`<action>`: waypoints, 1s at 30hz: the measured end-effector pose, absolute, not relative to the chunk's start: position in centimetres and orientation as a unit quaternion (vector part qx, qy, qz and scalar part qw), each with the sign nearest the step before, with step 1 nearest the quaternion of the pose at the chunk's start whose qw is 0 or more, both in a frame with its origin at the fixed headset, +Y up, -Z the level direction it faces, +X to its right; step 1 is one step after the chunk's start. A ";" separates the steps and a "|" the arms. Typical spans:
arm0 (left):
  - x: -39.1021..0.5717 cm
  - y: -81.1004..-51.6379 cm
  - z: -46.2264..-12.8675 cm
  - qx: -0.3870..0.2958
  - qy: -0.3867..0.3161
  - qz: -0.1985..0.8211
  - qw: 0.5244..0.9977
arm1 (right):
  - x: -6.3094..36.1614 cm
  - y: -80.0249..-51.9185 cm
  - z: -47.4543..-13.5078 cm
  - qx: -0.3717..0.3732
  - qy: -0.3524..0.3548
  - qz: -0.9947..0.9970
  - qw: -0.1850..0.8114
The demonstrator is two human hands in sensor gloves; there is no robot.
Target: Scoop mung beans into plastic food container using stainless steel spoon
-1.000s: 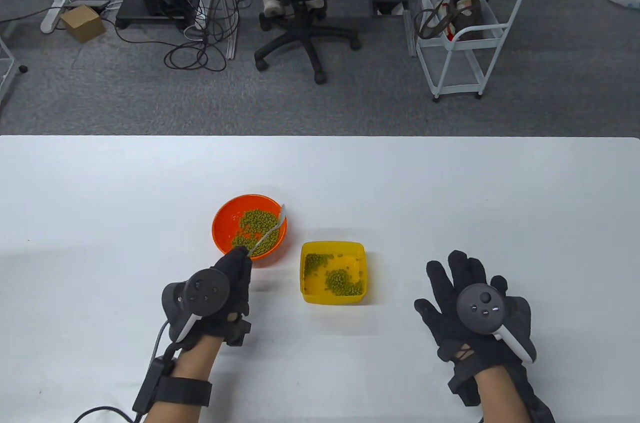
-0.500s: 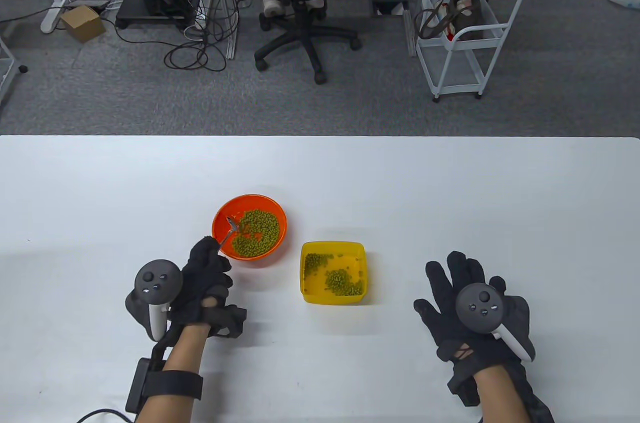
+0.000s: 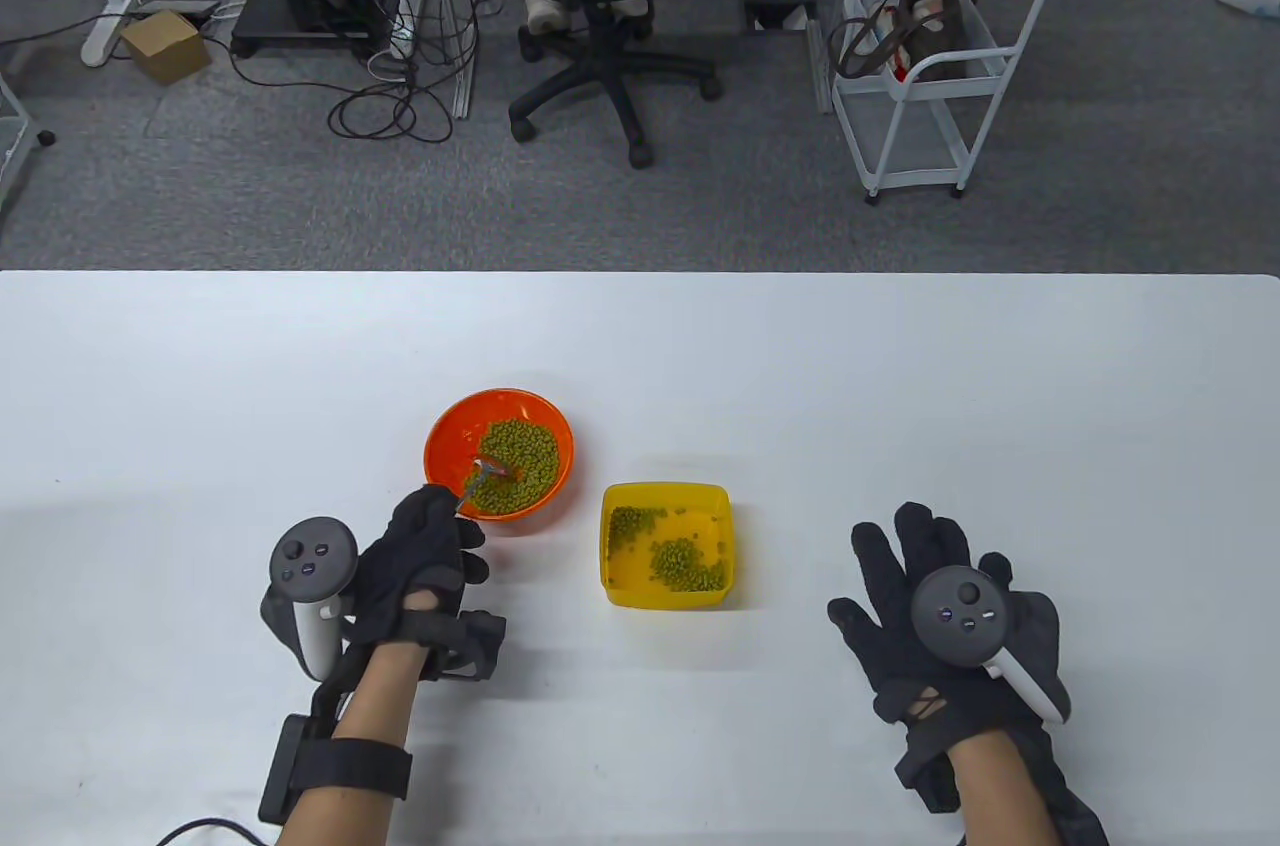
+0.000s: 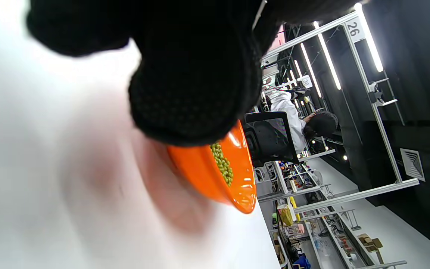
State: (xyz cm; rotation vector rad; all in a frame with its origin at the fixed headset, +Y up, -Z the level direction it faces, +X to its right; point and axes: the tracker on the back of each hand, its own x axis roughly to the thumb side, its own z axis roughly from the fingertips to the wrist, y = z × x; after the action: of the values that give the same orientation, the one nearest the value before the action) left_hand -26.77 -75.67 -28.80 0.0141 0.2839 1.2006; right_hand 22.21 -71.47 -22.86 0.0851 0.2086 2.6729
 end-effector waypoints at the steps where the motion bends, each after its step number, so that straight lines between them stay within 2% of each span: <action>1: -26.7 -75.7 -28.8 0.001 0.132 0.566 0.813 | 22.2 -71.5 -22.9 0.031 0.076 0.970 0.228; 22: -26.8 -77.6 -29.2 -0.059 0.141 0.566 0.810 | 22.2 -71.6 -22.9 0.028 0.085 0.970 0.225; 30: -27.3 -77.4 -29.2 -0.045 0.147 0.551 0.820 | 22.2 -71.6 -22.9 0.027 0.086 0.970 0.226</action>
State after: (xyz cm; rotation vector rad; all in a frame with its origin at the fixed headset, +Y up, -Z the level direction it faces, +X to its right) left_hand -27.32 -77.43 -29.17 -0.0956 0.3129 1.1726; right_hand 22.21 -71.61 -22.89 0.0748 0.2367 2.6746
